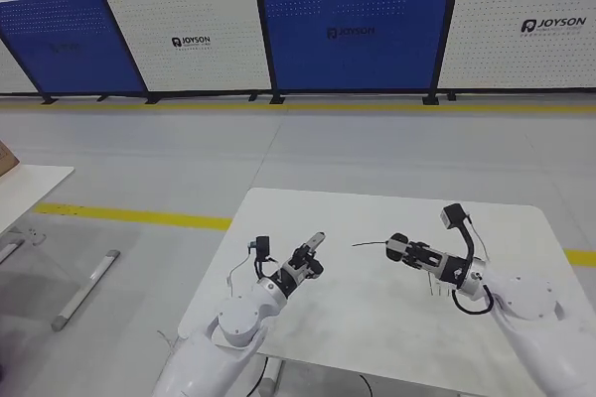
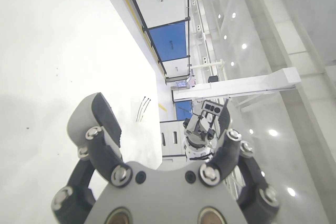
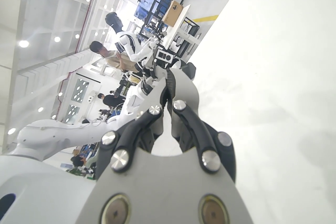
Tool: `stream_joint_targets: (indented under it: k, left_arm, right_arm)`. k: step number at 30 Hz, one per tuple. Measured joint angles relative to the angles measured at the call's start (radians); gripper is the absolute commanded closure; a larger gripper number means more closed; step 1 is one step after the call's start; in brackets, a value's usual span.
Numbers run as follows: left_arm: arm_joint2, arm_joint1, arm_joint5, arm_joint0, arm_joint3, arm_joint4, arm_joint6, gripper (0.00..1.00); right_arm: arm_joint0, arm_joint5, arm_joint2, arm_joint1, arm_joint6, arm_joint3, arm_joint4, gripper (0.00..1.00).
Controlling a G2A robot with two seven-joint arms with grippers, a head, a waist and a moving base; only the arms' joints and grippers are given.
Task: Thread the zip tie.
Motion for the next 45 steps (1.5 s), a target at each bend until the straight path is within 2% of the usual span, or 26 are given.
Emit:
stream_joint_targets:
  k: [3, 12, 15, 21, 25, 36, 40, 45]
  left_arm:
    - [0.024, -0.007, -0.017, -0.033, 0.042, -0.033, -0.018, 0.0]
    - [0.024, -0.007, -0.017, -0.033, 0.043, -0.034, -0.017, 0.0]
    - [0.033, -0.011, -0.018, -0.038, 0.054, -0.06, -0.02, 0.0]
    - [0.06, -0.022, -0.05, -0.083, 0.128, -0.147, -0.063, 0.0]
    - [0.074, -0.03, -0.071, -0.119, 0.177, -0.238, -0.135, 0.0]
    - [0.075, -0.031, -0.076, -0.121, 0.18, -0.242, -0.134, 0.0]
    - [0.081, -0.036, -0.116, -0.114, 0.174, -0.271, -0.117, 0.0]
    - [0.094, -0.045, -0.155, -0.122, 0.174, -0.332, -0.116, 0.0]
  right_arm:
    - [0.009, 0.0, -0.01, -0.012, 0.024, 0.02, 0.02, 1.0]
    - [0.007, 0.0, -0.009, -0.011, 0.022, 0.019, 0.019, 1.0]
    - [-0.008, 0.001, -0.013, -0.018, -0.022, 0.009, 0.023, 1.0]
    - [-0.014, 0.0, -0.04, -0.052, -0.08, 0.046, 0.035, 1.0]
    - [-0.016, 0.0, -0.045, -0.076, -0.067, 0.072, 0.034, 1.0]
    - [-0.015, 0.0, -0.044, -0.078, -0.059, 0.079, 0.034, 1.0]
    - [-0.034, 0.002, -0.043, -0.086, -0.155, 0.068, 0.008, 1.0]
    - [-0.023, 0.0, -0.086, -0.112, -0.215, 0.089, -0.017, 1.0]
